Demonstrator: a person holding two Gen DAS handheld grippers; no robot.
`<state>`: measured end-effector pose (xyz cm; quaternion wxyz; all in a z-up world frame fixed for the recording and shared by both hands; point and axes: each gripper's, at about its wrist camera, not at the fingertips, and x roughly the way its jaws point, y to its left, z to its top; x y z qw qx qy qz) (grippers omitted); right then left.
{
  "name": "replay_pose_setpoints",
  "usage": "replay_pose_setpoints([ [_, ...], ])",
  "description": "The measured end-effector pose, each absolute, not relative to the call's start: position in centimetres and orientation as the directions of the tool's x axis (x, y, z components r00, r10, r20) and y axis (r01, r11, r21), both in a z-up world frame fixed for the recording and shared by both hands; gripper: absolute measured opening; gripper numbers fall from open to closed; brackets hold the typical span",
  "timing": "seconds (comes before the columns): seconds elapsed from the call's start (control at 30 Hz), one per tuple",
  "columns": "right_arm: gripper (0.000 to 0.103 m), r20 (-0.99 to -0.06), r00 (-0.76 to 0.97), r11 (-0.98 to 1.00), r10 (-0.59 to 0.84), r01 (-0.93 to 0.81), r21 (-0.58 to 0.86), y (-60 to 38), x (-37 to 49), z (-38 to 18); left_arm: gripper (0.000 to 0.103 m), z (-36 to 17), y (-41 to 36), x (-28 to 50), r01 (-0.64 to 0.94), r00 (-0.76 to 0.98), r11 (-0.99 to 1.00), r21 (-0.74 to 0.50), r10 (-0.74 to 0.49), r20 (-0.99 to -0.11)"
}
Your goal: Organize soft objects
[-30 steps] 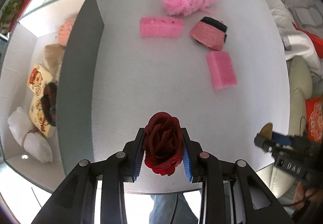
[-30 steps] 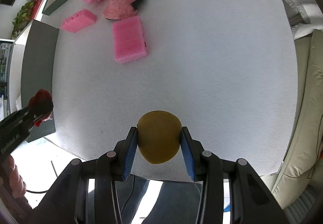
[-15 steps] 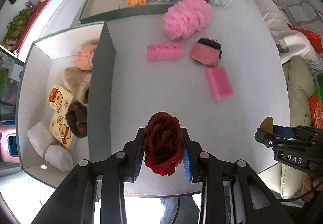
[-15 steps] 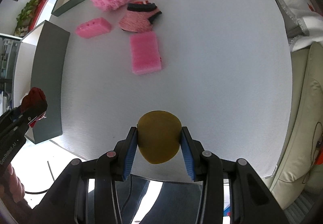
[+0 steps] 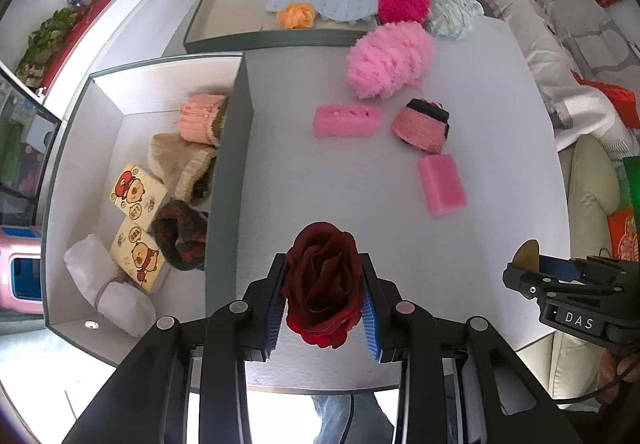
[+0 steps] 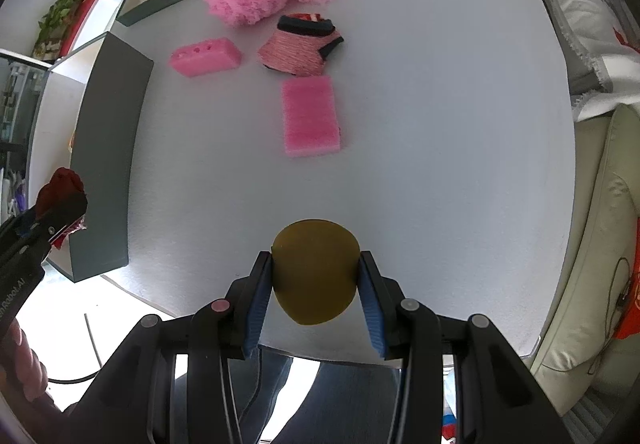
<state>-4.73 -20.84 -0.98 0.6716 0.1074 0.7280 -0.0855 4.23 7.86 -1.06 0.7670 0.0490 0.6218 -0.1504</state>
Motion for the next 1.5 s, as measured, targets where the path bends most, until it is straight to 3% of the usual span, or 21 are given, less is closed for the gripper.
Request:
replay_pose_setpoints([
  [0.73, 0.046, -0.998, -0.069, 0.984, -0.009, 0.179, -0.021, -18.2, -2.9, -0.1, 0.035, -0.4, 12.2, 4.9, 0.172, 0.241, 0.972, -0.161, -0.2, -0.95],
  [1.5, 0.048, -0.997, -0.068, 0.998, -0.037, -0.047, -0.034, -11.5, 2.2, 0.1, 0.035, -0.8, 17.5, 5.5, 0.0, 0.275, 0.982, -0.19, -0.182, -0.944],
])
